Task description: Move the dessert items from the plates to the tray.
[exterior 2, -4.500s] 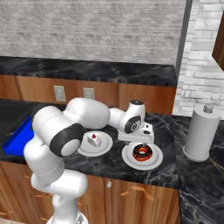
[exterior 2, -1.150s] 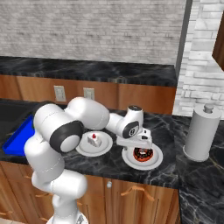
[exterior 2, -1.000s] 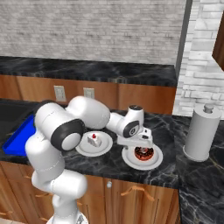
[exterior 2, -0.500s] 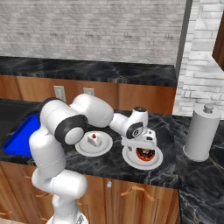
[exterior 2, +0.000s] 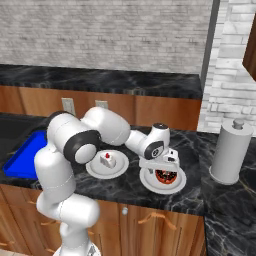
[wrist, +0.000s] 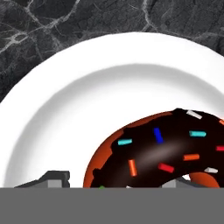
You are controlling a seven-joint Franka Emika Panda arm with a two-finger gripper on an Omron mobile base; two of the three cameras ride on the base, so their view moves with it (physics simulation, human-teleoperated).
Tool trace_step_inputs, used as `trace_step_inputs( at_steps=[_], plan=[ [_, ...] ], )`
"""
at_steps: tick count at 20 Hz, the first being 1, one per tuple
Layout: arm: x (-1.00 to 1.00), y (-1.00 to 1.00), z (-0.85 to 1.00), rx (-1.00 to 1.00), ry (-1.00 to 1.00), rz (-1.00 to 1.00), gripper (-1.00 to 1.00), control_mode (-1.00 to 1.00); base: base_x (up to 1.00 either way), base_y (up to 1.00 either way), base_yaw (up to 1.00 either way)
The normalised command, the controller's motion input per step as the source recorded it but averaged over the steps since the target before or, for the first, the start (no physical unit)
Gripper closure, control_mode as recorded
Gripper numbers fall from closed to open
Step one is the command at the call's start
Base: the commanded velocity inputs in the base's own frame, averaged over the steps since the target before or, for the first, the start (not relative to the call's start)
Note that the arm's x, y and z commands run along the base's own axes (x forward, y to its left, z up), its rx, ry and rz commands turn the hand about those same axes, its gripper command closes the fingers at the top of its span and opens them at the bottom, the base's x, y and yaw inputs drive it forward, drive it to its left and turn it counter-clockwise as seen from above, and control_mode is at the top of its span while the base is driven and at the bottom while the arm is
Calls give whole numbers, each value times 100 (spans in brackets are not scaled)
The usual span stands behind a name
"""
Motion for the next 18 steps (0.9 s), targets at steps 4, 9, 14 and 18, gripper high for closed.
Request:
trace_step_inputs(
  at_steps=[4,9,14,18],
  plan=[
    [0,0,0,0,0,0,100,-100,0,0,0],
    [0,2,13,0,1,0,100,-100,0,0,0],
    [-4,54,77,-2,0,0,100,-100,0,0,0],
    [-1,98,77,-9,0,1,100,-100,0,0,0]
  ],
)
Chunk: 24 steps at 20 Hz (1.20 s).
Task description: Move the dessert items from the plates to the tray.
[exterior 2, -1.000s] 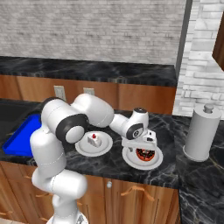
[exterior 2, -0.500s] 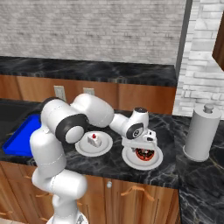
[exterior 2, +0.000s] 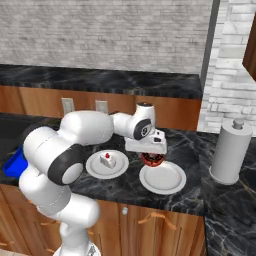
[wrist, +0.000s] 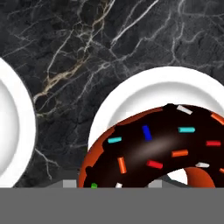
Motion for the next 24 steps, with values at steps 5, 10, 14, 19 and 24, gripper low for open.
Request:
trace_step_inputs(
  at_steps=[5,10,14,19,24],
  plan=[
    [-5,100,59,-7,3,1,100,-100,0,0,0],
    [-17,100,42,-1,7,6,100,-100,0,0,0],
    [-42,93,12,1,5,7,100,-100,0,0,0],
    [-24,100,0,1,0,5,100,-100,0,0,0],
    [0,100,0,10,0,13,100,-100,0,0,0]
  ],
)
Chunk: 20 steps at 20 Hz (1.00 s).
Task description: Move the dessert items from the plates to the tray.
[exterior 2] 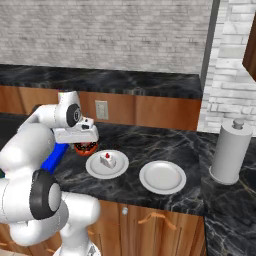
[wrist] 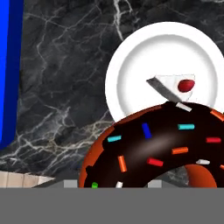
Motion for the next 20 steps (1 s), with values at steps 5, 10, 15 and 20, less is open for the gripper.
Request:
trace_step_inputs(
  at_steps=[5,10,15,20],
  plan=[
    [0,100,0,9,1,13,100,-100,0,0,0],
    [0,100,-17,5,1,9,100,-100,0,0,0],
    [0,94,-15,2,4,9,100,-100,0,0,0],
    [1,52,-21,3,5,8,100,-100,0,0,0]
  ],
)
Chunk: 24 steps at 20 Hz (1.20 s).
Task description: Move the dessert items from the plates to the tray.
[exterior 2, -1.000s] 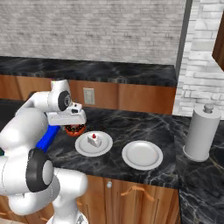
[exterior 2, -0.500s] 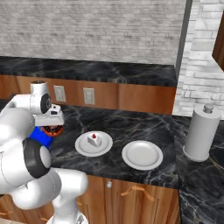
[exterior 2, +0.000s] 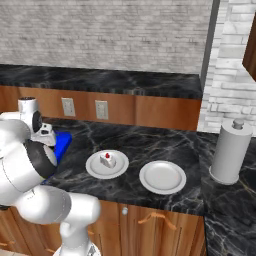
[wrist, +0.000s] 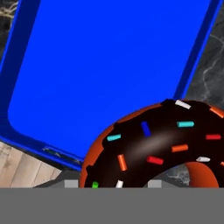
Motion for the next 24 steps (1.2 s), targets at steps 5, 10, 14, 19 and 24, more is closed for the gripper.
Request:
trace_step_inputs(
  at_steps=[5,10,14,19,24],
  plan=[
    [0,43,-27,0,12,4,100,-100,0,0,0],
    [6,34,-30,0,7,1,100,-100,0,0,0],
    [18,21,-23,-1,0,0,100,-100,0,0,0],
    [19,8,-16,-5,0,0,100,-100,0,0,0],
    [9,2,-18,-4,0,0,100,-100,0,0,0]
  ],
)
